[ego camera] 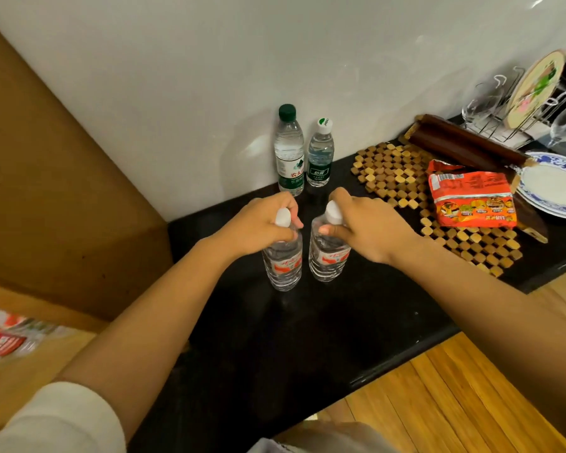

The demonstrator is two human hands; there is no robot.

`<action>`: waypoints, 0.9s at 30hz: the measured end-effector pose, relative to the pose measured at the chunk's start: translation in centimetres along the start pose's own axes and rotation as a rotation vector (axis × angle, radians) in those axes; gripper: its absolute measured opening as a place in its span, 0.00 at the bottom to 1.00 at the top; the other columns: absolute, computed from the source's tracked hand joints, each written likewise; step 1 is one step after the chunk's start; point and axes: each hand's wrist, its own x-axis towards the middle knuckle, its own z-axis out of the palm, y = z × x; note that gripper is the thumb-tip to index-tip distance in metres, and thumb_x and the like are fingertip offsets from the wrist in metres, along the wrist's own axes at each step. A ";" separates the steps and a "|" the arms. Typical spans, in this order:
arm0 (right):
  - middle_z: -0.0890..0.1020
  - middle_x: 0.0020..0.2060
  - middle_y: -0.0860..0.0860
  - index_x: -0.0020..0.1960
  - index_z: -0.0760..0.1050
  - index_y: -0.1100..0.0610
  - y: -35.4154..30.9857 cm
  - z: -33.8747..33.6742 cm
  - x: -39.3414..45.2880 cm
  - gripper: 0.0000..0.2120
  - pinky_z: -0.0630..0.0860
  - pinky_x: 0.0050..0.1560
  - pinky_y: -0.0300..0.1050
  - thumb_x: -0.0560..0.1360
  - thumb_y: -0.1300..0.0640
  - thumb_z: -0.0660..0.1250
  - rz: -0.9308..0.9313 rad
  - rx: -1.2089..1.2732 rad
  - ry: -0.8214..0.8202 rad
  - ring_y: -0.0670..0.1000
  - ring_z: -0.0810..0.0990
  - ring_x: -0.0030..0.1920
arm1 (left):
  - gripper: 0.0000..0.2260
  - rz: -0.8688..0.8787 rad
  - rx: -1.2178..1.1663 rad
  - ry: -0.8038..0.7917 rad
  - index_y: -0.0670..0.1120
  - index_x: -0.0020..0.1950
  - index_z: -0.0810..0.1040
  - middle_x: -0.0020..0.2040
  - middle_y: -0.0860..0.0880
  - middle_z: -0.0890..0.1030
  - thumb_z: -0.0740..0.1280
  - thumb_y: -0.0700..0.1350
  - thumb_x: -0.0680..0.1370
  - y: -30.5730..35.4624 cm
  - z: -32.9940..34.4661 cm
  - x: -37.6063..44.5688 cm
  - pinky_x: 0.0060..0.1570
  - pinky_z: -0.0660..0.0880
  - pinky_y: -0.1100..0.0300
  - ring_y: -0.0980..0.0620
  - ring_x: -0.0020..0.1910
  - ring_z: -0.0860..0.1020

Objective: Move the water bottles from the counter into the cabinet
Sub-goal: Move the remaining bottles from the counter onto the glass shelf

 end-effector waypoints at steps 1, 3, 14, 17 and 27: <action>0.79 0.47 0.57 0.59 0.63 0.58 -0.7 0.2 -0.6 0.21 0.65 0.37 0.46 0.76 0.42 0.60 -0.011 -0.002 0.000 0.61 0.78 0.43 | 0.13 0.007 -0.001 -0.015 0.56 0.40 0.71 0.47 0.56 0.83 0.70 0.39 0.68 -0.1 0.0 -0.9 0.52 0.78 0.50 0.58 0.49 0.80; 0.79 0.48 0.57 0.60 0.63 0.57 -2.0 0.6 -1.7 0.22 0.65 0.37 0.46 0.76 0.41 0.59 -0.026 -0.012 0.004 0.61 0.78 0.43 | 0.13 0.019 -0.005 -0.049 0.54 0.41 0.71 0.47 0.56 0.83 0.70 0.38 0.68 -0.3 0.1 -2.5 0.52 0.79 0.49 0.58 0.50 0.80; 0.80 0.45 0.52 0.60 0.67 0.56 -7.6 3.2 -6.7 0.24 0.60 0.31 0.36 0.74 0.38 0.58 -0.077 0.068 0.139 0.52 0.79 0.40 | 0.22 0.078 -0.019 -0.140 0.58 0.51 0.65 0.66 0.57 0.69 0.72 0.38 0.70 -0.7 1.2 -9.6 0.55 0.74 0.63 0.60 0.62 0.71; 0.76 0.52 0.46 0.62 0.67 0.53 -7.4 5.0 -7.3 0.30 0.70 0.45 0.37 0.68 0.35 0.60 0.114 0.434 0.197 0.46 0.76 0.51 | 0.25 0.052 -0.187 -0.005 0.53 0.56 0.65 0.61 0.61 0.68 0.73 0.35 0.68 -1.6 2.4 -10.3 0.55 0.74 0.68 0.63 0.62 0.72; 0.73 0.63 0.44 0.68 0.61 0.46 -5.5 13.5 -8.6 0.40 0.70 0.65 0.42 0.63 0.63 0.77 0.335 1.078 -0.098 0.45 0.72 0.65 | 0.33 -0.235 -0.687 0.336 0.59 0.60 0.66 0.60 0.61 0.72 0.76 0.34 0.65 -8.5 11.4 -13.3 0.47 0.71 0.77 0.73 0.55 0.73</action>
